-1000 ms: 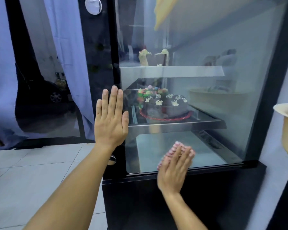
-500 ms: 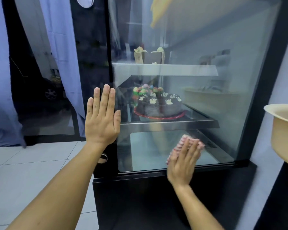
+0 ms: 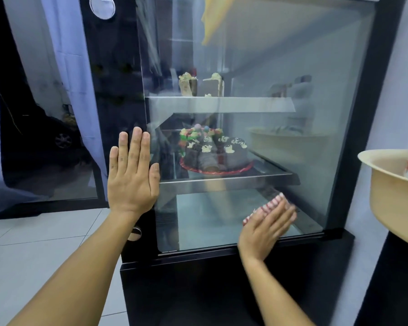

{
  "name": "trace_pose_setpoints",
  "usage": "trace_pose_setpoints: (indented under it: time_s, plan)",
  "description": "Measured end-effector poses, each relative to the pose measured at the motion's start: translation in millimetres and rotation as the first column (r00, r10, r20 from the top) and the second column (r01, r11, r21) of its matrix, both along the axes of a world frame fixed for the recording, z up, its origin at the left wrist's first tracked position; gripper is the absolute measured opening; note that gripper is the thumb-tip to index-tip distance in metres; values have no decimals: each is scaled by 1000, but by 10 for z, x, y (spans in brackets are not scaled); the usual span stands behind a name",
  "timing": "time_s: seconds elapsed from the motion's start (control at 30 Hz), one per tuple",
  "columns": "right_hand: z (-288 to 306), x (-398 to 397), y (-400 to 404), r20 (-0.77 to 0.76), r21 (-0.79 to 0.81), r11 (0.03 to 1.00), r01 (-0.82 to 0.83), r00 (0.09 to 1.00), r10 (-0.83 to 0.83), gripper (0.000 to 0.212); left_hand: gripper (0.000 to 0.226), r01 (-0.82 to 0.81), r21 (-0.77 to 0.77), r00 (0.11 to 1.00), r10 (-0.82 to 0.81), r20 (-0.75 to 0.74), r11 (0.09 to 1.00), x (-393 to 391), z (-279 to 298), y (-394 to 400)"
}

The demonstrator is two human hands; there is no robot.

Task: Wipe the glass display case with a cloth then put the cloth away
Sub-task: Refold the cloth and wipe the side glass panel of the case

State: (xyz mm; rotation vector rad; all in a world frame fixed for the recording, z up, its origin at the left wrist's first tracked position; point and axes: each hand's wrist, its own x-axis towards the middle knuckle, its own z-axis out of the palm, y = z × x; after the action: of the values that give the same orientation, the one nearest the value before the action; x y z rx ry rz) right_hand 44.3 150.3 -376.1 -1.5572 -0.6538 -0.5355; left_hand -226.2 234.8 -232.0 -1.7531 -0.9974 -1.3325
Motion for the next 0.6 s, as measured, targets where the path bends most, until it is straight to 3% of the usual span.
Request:
trace_pose_setpoints:
  time_s: [0.03, 0.07, 0.1, 0.17, 0.2, 0.23, 0.27, 0.33, 0.4, 0.43, 0.47, 0.5, 0.53, 0.6]
  plan:
    - [-72, -251, 8, -27, -2, 1000, -19, 999, 19, 71, 64, 1, 5, 1000, -1, 5, 1000, -1, 1, -1]
    - [-108, -456, 18, 74, -54, 996, -71, 994, 74, 73, 64, 1, 12, 1000, -1, 6, 1000, 7, 2, -1]
    - [-130, -590, 45, 268, -146, 981, -131, 949, 166, 74, 64, 0, 11, 1000, 0, 6, 1000, 6, 5, -1]
    - [28, -584, 95, 666, -280, 953, -116, 692, 280, 77, 65, 7, 15, 1000, -8, 5, 1000, 2, 4, 4]
    - [220, -452, 103, 771, -276, 957, -93, 572, 279, 79, 65, 5, 16, 1000, -5, 2, 1000, -12, 9, 4]
    - [401, -263, 105, 826, -245, 967, -66, 508, 244, 79, 65, 4, 12, 1000, -4, 1, 1000, -9, 14, 2]
    - [517, -33, 100, 835, -217, 976, -31, 512, 202, 79, 65, 11, 7, 1000, -11, 1, 1000, -9, 14, -2]
    - [547, 491, 38, 717, -173, 984, 38, 690, 100, 74, 65, 19, 9, 1000, -19, 0, 1000, -11, 8, 0]
    - [354, 919, -105, 297, -89, 996, 13, 955, 14, 70, 65, 19, 4, 1000, -19, 7, 1000, -6, -1, -5]
    - [242, 978, -168, 9, -14, 1000, 8, 1000, -8, 71, 65, 20, 5, 1000, -20, 8, 1000, -4, -1, -7]
    - [161, 930, -188, -211, 31, 999, 23, 977, -16, 72, 65, 21, 6, 1000, -21, 10, 1000, -2, 3, -7]
    - [112, 781, -184, -297, 34, 999, 22, 955, -10, 73, 65, 20, 7, 1000, -20, 9, 1000, 3, 7, -8]
    - [109, 554, -157, -258, 8, 1000, 5, 966, -2, 73, 66, 16, 8, 1000, -16, 9, 1000, -10, 2, -10]
    - [197, 204, -65, 110, -106, 992, -62, 991, 74, 71, 66, 8, 11, 1000, -8, 11, 1000, -6, 2, -2]
